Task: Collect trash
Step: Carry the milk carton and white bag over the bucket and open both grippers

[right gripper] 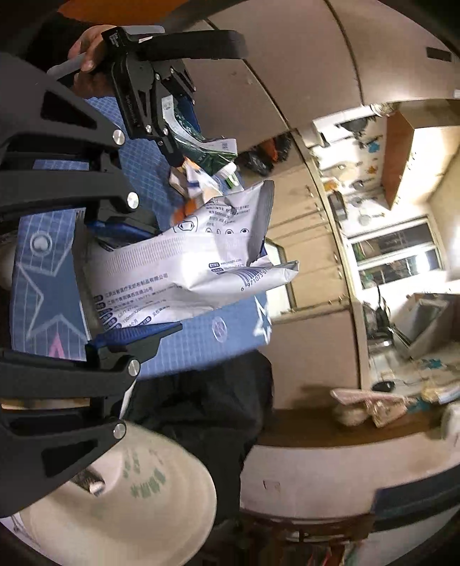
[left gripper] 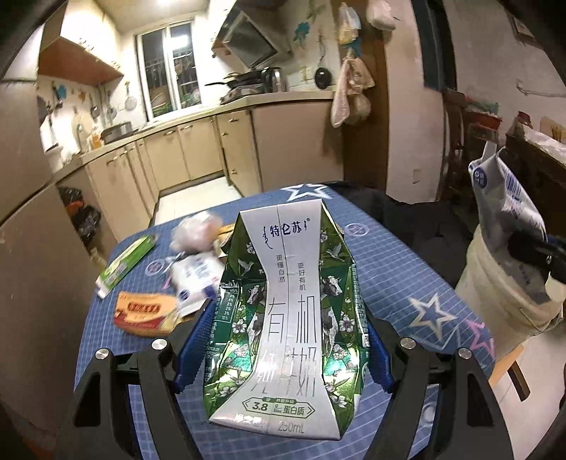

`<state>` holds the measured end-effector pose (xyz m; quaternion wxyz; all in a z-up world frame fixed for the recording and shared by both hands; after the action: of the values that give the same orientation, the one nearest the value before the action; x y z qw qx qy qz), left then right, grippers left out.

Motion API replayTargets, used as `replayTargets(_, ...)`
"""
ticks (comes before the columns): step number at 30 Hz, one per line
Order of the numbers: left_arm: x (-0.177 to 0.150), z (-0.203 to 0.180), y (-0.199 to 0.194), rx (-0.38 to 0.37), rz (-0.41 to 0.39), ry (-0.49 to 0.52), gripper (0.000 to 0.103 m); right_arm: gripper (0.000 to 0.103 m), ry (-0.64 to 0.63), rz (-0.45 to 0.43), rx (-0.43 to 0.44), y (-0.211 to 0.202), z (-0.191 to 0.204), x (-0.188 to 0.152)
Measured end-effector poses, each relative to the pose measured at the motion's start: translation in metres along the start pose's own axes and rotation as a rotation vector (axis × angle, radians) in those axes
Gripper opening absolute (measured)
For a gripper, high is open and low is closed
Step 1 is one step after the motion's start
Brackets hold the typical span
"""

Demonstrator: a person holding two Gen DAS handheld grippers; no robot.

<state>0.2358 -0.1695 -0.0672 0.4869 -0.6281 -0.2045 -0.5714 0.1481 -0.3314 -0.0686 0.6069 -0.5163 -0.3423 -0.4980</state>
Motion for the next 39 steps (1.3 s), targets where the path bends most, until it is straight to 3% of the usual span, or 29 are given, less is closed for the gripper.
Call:
replayTargets(16,0.052,-0.141,0.029,-0.179,-0.057,0.150,0.076,0.039,-0.013,-0.073,-0.273,-0.064,-0.126,0.020)
replayTargets(29,0.066,-0.239,0.044,-0.327,-0.055,0.207,0.076,0.039,0.020,-0.092,-0.390,-0.096,-0.183,0.013)
replayTargets(39,0.071,-0.306,0.055,-0.511,-0.029,0.214,0.076,0.039,0.040,-0.058,-0.469,-0.111,-0.223,0.003)
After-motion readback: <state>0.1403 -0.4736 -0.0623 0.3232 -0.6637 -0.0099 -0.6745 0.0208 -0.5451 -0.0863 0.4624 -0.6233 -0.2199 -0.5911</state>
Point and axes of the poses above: each gripper's, at about its wrist camera, not at the fingertips, and y roughly the way its jaws point, z to its left, x to its top, the point moved 7 cm from there along y, roughly the way its jaws point, and after that the axes turned 14 degrees about -z, right-handed, at the moved point
